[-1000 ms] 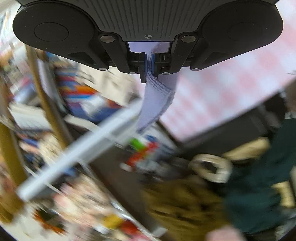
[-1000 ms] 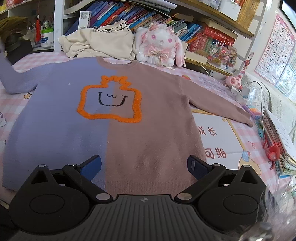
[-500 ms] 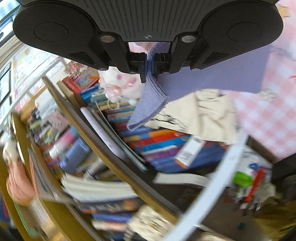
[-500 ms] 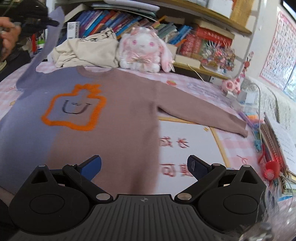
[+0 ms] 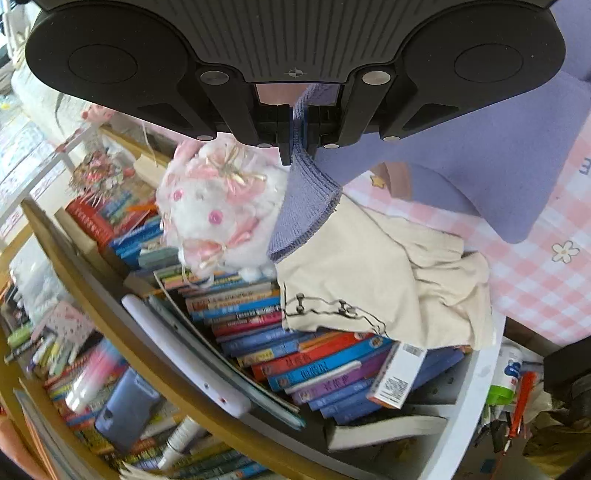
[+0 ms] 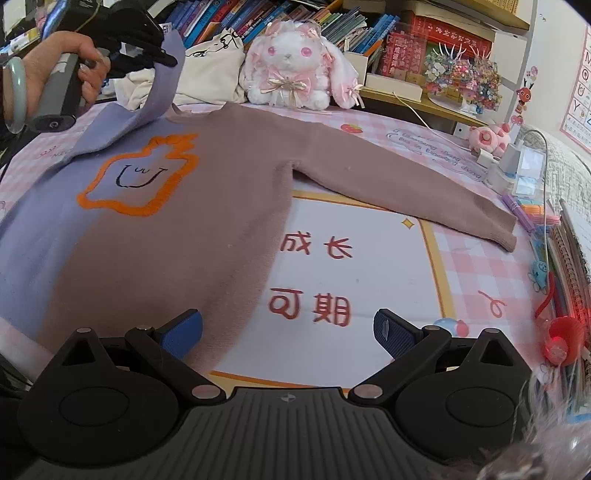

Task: Fold clothes
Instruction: 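Fold the lavender sleeve across the sweater body with the left gripper, then open the left gripper and release the folded sleeve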

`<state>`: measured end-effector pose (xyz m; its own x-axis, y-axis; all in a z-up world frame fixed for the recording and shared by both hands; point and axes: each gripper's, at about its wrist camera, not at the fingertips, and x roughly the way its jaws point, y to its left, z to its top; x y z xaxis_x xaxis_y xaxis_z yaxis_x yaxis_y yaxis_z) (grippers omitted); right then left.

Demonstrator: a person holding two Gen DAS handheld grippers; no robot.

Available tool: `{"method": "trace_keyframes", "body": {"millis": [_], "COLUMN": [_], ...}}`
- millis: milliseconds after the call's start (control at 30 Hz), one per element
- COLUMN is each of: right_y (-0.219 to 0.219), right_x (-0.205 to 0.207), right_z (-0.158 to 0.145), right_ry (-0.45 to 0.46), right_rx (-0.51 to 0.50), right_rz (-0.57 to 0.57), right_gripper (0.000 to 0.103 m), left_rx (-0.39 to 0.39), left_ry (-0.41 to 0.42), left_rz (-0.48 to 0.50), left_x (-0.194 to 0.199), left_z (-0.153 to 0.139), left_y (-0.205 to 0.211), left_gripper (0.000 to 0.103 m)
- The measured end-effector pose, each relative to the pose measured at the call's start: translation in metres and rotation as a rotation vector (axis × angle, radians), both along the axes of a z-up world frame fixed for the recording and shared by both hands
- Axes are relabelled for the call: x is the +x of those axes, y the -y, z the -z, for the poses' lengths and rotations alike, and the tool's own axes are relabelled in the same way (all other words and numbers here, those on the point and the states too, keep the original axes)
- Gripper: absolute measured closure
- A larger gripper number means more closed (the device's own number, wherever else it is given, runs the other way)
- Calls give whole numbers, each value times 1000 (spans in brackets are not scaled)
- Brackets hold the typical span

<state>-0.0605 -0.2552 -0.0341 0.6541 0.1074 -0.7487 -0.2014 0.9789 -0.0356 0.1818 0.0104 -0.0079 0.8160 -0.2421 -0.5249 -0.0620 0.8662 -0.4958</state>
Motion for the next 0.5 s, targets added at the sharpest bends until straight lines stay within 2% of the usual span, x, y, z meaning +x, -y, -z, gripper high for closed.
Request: {"method": "trace_keyframes", "body": {"millis": [100,200,233,300,367,500], "right_y": [8,12,11,8,1,-16], "right_x": [2,7,10,16,21,24], "right_z": [1,3,3,3,1,-1], "right_ry": [-4,-18,-23,-26,-14,6], "right_rx": [11,38,53,77,90,89], "right_rz": [1,5,4,-1,-8,17], "right_gripper": [3,3,3,3,3,7], "left_rx": [38,-11,5,57,162,406], "left_ry": [-12,43,62,99,90,1], "left_rz": [66,216,242,279,262,141], "left_x": [2,-10,-19,-40,-66,-127], "left_z": [2,-6,-12,-24,-28,-9], "left_y": [16,27,28,28,15,-35], "left_gripper": [96,76,68,66,65,65]}}
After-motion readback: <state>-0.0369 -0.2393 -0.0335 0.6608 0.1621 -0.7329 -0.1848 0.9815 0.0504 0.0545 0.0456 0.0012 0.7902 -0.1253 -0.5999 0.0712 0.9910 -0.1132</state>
